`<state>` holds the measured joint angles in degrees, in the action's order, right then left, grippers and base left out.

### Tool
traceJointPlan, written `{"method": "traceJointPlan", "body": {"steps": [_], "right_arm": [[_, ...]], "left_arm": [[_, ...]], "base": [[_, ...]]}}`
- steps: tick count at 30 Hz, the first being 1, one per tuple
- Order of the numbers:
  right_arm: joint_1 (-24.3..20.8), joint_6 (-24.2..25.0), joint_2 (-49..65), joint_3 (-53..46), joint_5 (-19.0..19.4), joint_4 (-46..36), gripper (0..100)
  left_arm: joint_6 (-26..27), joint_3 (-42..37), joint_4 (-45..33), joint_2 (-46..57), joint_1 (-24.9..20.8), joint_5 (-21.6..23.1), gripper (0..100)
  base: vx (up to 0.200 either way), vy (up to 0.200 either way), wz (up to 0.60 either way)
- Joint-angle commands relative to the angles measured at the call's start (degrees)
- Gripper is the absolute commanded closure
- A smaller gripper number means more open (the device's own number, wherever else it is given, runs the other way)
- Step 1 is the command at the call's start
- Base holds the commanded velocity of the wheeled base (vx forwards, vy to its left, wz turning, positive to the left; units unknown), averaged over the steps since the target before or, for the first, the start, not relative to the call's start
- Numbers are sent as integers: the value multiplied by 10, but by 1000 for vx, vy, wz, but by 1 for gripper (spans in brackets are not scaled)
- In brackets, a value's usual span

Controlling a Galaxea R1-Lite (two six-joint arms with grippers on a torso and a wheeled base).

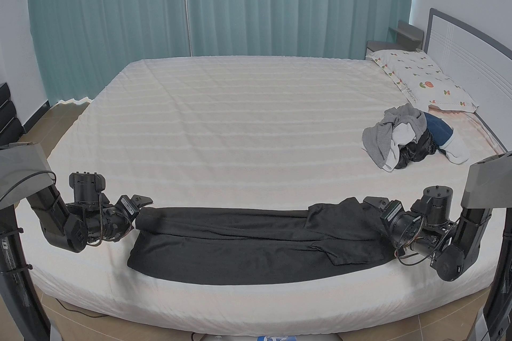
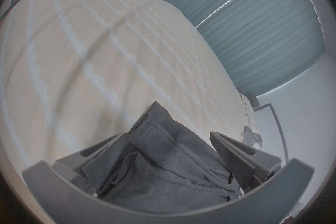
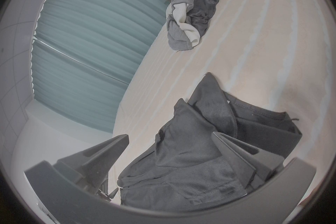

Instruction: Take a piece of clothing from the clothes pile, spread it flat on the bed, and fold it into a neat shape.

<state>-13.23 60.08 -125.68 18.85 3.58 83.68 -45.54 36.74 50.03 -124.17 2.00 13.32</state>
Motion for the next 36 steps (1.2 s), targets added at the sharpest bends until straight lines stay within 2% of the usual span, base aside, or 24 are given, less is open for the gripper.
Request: {"method": "traceJointPlan", "body": {"steps": [1, 4, 5, 10, 15, 22, 23, 31, 36], "right_arm": [[6, 4, -22, -16, 5, 11, 0], [5, 5, -31, -20, 5, 19, 0], [6, 5, -36, -21, 5, 25, 0], [7, 5, -43, -26, 5, 33, 0], [6, 4, -49, -28, 5, 34, 0], [6, 5, -49, -28, 12, 34, 0], [6, 5, -49, -28, 12, 34, 0], [8, 4, -43, -33, 12, 54, 0], [9, 3, -46, -36, 12, 59, 0]], "left_arm": [[10, 19, -6, -34, 0, -2, 0], [13, 21, -3, -50, -1, -2, 0], [14, 22, -3, -53, -1, -2, 100], [19, 13, -5, -52, -1, -3, 100], [15, -4, -1, -50, 6, -23, 100], [12, -10, -1, -47, 5, -23, 100], [12, -10, -1, -47, 5, -21, 0], [-2, -12, 0, -30, 5, -16, 0], [-5, -36, 2, 17, 5, -11, 0]], "base": [[0, 0, 0], [0, 0, 0], [0, 0, 0], [0, 0, 0], [0, 0, 0], [0, 0, 0], [0, 0, 0], [0, 0, 0], [0, 0, 0]]}}
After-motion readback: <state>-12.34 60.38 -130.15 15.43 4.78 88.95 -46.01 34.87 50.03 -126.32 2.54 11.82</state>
